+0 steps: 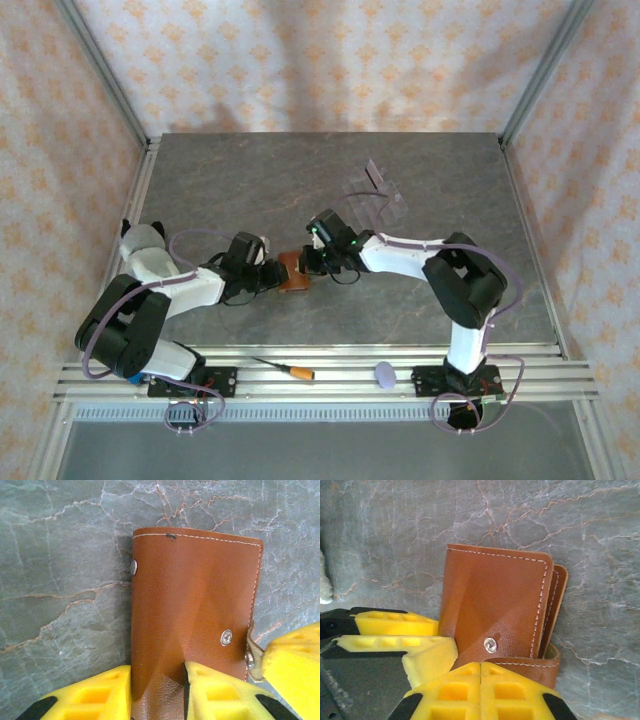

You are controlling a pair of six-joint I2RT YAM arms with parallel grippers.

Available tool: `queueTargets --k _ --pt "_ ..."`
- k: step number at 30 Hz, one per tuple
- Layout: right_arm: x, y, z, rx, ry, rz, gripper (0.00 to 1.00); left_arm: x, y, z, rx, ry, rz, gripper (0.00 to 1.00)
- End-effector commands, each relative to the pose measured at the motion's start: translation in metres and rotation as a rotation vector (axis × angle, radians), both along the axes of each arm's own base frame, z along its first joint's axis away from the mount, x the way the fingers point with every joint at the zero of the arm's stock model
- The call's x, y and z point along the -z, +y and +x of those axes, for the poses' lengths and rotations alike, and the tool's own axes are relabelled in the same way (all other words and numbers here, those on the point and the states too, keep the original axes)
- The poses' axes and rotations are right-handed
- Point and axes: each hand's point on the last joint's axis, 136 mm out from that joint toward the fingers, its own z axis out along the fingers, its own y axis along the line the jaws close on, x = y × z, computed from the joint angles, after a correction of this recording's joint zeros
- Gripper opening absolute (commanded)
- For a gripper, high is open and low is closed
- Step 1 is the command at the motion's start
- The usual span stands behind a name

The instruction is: Put the credit cards into the card holder

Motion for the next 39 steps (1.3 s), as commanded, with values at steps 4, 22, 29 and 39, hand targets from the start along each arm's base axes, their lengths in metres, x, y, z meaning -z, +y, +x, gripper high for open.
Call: queueTargets --k 4,22,29,39 --pt "-0.006 0.011 0.013 0.008 -0.020 0.030 0.00 0.020 0.003 -0.014 0.018 0.062 0.029 0.26" --pt "-0.022 0.000 0.023 0.028 -0.048 0.037 0.00 -0.009 -0.005 -0.009 0.053 0.007 -0.011 0.30" --pt "-0.018 0.010 0.025 0.026 -0.009 0.089 0.00 -0.005 -0.001 -0.006 0.062 0.031 0.040 0.30" --pt "-0.008 0.010 0.020 0.007 0.025 0.083 0.00 0.014 -0.002 -0.005 0.044 0.070 0.039 0.28"
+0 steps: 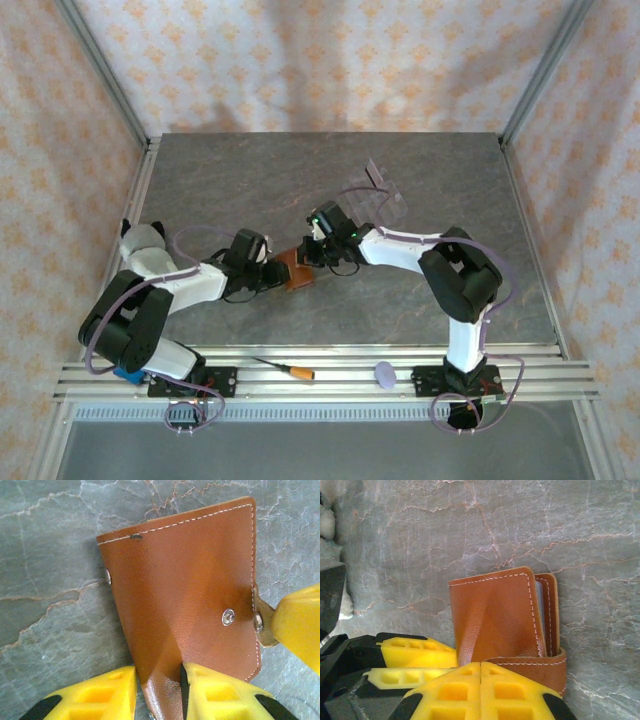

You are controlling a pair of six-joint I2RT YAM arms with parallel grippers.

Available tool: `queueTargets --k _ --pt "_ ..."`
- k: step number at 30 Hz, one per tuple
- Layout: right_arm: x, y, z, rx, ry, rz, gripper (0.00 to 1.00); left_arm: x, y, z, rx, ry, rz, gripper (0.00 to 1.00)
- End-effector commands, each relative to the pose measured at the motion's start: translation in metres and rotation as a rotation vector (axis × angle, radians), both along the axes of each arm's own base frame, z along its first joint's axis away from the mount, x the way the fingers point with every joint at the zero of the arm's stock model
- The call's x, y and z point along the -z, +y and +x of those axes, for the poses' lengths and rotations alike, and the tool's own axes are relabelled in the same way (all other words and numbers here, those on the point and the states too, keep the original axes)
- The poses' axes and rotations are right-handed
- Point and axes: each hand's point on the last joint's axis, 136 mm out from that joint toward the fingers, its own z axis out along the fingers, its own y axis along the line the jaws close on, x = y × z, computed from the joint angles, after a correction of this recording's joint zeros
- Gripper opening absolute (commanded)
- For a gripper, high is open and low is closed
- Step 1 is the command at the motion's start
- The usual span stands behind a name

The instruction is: Put the credit cards into the card holder

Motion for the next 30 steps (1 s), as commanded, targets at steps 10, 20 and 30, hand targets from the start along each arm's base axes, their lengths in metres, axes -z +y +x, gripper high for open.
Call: queueTargets --k 10,20,30 --pt "0.009 0.007 0.001 -0.013 0.018 0.011 0.00 0.012 0.006 -0.006 0.005 0.030 0.048 0.27" --pt "0.013 0.008 0.003 -0.008 0.025 0.008 0.00 0.013 0.006 -0.007 0.005 0.028 0.044 0.26" --pt "0.017 0.011 0.005 -0.001 0.032 0.018 0.00 0.014 0.007 -0.008 0.002 0.029 0.042 0.24"
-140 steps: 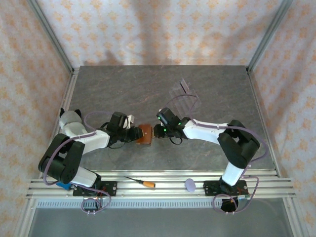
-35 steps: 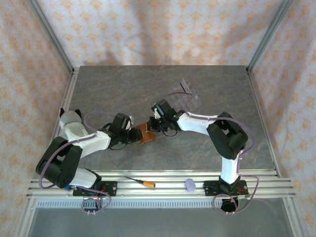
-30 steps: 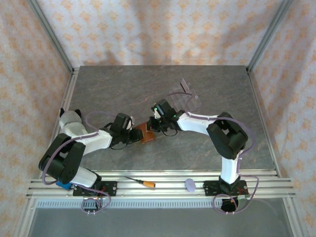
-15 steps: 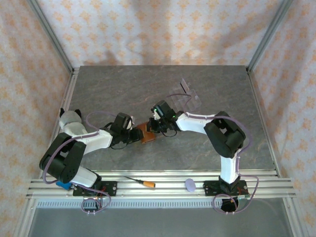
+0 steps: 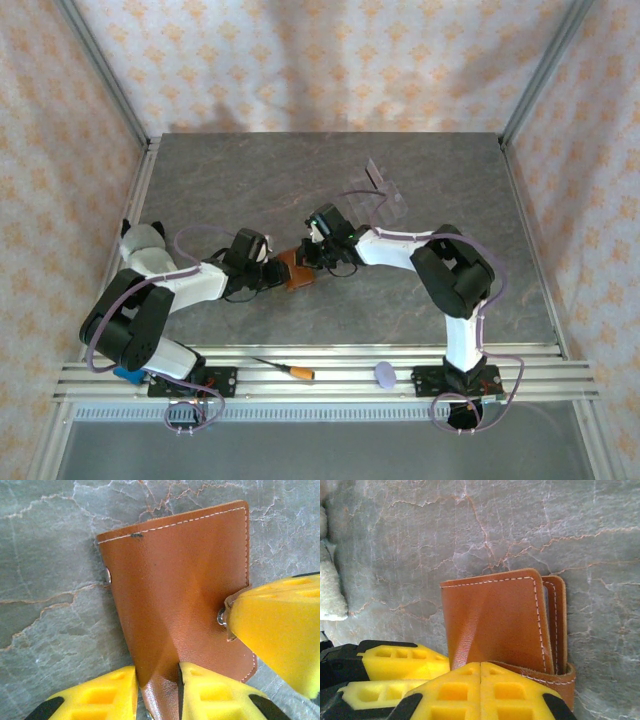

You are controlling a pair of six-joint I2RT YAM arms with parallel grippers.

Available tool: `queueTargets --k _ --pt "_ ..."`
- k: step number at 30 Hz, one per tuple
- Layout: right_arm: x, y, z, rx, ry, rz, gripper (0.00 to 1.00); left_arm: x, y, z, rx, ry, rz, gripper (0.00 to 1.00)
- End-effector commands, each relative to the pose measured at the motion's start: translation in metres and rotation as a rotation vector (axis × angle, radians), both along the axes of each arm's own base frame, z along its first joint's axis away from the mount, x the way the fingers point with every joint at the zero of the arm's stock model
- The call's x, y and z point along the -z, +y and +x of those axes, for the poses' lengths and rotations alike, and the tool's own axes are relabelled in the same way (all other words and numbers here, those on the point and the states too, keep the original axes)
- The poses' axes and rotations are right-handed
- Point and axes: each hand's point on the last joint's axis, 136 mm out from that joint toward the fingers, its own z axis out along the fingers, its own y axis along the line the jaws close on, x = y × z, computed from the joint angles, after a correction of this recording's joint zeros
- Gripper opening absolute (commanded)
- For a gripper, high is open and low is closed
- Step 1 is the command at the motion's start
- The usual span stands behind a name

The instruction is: Put the credit cards into the card holder

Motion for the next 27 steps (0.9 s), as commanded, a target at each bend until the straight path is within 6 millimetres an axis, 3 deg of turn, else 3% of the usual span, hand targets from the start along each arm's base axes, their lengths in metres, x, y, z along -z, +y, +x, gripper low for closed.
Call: queueTargets --k 1,16,22,27 --pt "0.004 0.005 0.004 0.005 0.007 0.008 0.00 0.016 0.008 -0.009 0.002 0.034 0.047 0.25" --pt "0.029 -0.002 -0.002 0.023 0.033 -0.011 0.00 0.016 0.010 -0.010 -0.005 0.034 0.045 0.23" --pt "0.035 -0.012 -0.006 0.018 0.022 -0.046 0.00 0.017 0.013 -0.011 -0.018 0.038 0.049 0.22" --pt "0.054 -0.026 -0.013 0.014 0.020 -0.108 0.00 0.017 0.015 -0.011 -0.027 0.037 0.045 0.22"
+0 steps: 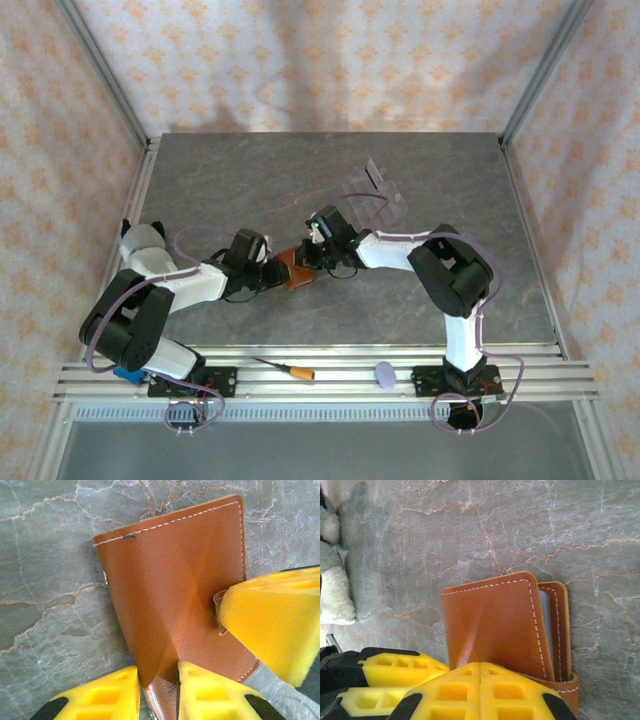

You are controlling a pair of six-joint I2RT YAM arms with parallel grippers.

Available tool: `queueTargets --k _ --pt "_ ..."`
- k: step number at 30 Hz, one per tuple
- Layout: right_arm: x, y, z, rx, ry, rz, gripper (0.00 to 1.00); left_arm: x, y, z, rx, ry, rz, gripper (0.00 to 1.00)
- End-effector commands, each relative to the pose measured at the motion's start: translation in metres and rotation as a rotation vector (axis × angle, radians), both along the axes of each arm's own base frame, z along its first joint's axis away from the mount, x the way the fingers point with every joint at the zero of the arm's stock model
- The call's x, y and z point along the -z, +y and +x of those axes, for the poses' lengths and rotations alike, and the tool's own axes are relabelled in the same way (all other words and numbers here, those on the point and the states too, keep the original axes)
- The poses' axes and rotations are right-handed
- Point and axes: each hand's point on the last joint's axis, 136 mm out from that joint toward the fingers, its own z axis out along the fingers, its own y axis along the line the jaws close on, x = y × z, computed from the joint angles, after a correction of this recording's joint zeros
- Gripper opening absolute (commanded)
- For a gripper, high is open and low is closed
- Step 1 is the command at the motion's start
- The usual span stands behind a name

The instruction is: Put the credit cards into the card holder

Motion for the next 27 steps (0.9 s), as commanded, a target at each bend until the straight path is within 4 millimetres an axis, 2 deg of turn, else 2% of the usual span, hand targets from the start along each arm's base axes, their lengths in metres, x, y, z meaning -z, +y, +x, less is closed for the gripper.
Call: queueTargets --k 1,4,7,11,19,21,27 --pt "0.052 -0.031 -0.017 0.013 0.051 -0.166 0.00 0.016 0.014 -0.011 -0.024 0.043 0.047 0.22" --pt "0.058 -0.033 -0.019 0.016 0.059 -0.170 0.00 0.014 0.013 -0.010 -0.024 0.041 0.039 0.22" --pt "0.048 -0.029 -0.016 0.024 0.048 -0.144 0.00 0.009 0.013 -0.009 -0.028 0.027 0.030 0.22" --pt "0.023 -0.024 -0.007 0.029 0.002 -0.121 0.13 -0.007 0.017 -0.005 -0.038 -0.007 0.020 0.22" --pt "-0.034 -0.007 0.013 0.032 -0.090 -0.053 0.29 -0.060 0.040 0.006 -0.083 -0.114 0.025 0.22" --pt "-0.052 -0.005 0.019 0.042 -0.121 -0.038 0.41 -0.072 0.048 0.008 -0.096 -0.140 0.037 0.22" --pt "-0.110 -0.016 0.033 0.091 -0.264 -0.040 0.65 -0.105 0.071 0.011 -0.138 -0.203 0.106 0.25"
